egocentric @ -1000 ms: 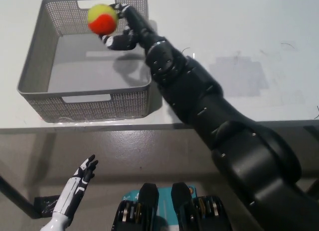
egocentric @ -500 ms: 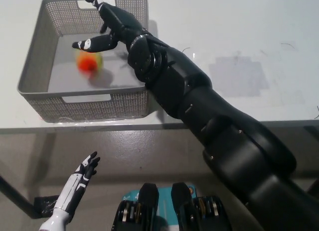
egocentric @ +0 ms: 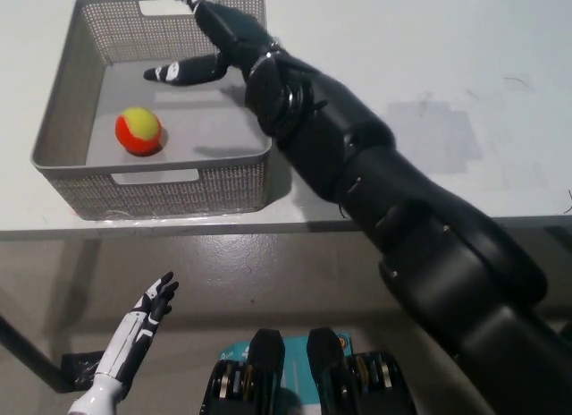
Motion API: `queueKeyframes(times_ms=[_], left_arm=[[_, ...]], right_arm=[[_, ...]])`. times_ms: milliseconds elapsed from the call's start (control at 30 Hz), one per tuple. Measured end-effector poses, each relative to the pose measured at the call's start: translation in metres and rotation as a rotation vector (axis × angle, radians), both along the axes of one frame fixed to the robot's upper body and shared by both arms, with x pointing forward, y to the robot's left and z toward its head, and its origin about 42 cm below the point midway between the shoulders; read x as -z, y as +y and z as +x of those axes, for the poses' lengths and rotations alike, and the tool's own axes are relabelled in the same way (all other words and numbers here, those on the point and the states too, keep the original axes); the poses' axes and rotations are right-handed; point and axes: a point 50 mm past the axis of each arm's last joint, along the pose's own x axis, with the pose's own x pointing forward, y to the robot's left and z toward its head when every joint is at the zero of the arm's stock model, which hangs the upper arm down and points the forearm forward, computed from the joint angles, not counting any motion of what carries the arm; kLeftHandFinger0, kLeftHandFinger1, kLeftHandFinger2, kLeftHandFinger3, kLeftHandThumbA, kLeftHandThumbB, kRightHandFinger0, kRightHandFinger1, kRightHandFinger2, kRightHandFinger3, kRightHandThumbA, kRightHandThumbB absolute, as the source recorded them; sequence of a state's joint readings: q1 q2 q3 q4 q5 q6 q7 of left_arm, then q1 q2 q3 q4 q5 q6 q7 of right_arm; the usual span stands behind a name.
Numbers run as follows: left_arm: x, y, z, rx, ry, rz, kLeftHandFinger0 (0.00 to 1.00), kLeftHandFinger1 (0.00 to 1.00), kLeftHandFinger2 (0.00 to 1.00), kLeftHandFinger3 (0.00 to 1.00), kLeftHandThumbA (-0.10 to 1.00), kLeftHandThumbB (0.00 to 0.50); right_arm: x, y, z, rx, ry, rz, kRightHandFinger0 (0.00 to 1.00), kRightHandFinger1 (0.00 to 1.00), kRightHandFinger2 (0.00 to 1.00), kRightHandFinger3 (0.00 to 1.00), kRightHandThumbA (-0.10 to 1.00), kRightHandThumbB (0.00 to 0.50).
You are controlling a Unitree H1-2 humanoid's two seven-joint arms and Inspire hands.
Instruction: Use the right hand to pick up a tennis ball and put it into a container on the left side
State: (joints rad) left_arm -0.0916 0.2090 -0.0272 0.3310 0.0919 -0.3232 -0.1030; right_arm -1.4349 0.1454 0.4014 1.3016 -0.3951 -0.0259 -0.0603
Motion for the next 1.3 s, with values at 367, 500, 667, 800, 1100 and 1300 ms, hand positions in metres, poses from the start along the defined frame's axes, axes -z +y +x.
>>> queueKeyframes(times_ms=[367, 500, 667, 800, 1100, 1300], left_arm=[[0.001, 0.000, 0.000, -0.001, 0.004, 0.000, 1.00, 1.00, 1.00, 1.00, 1.00, 0.327], [0.002, 0.000, 0.000, -0.003, 0.012, 0.001, 1.00, 1.00, 1.00, 1.00, 1.00, 0.328], [0.004, 0.001, -0.001, -0.005, 0.019, 0.002, 1.00, 1.00, 1.00, 1.00, 1.00, 0.304], [0.005, 0.001, -0.001, -0.007, 0.024, 0.002, 1.00, 1.00, 1.00, 1.00, 1.00, 0.323], [0.005, 0.001, -0.001, -0.008, 0.030, 0.003, 1.00, 1.00, 1.00, 1.00, 1.00, 0.328], [0.006, 0.002, -0.001, -0.009, 0.032, 0.004, 1.00, 1.00, 1.00, 1.00, 1.00, 0.351]], right_arm=[[-0.032, -0.062, 0.000, 0.000, -0.144, 0.178, 1.00, 1.00, 1.00, 1.00, 1.00, 0.382], [-0.020, -0.088, -0.008, 0.011, -0.156, 0.222, 1.00, 1.00, 1.00, 1.00, 1.00, 0.394], [0.004, -0.130, -0.024, 0.045, -0.164, 0.280, 1.00, 1.00, 1.00, 1.00, 1.00, 0.380], [0.031, -0.164, -0.043, 0.079, -0.154, 0.341, 1.00, 1.00, 1.00, 1.00, 1.00, 0.339], [0.088, -0.221, -0.111, 0.130, -0.131, 0.500, 1.00, 1.00, 1.00, 1.00, 1.00, 0.277], [0.144, -0.259, -0.168, 0.188, -0.046, 0.640, 1.00, 1.00, 1.00, 1.00, 1.00, 0.209]])
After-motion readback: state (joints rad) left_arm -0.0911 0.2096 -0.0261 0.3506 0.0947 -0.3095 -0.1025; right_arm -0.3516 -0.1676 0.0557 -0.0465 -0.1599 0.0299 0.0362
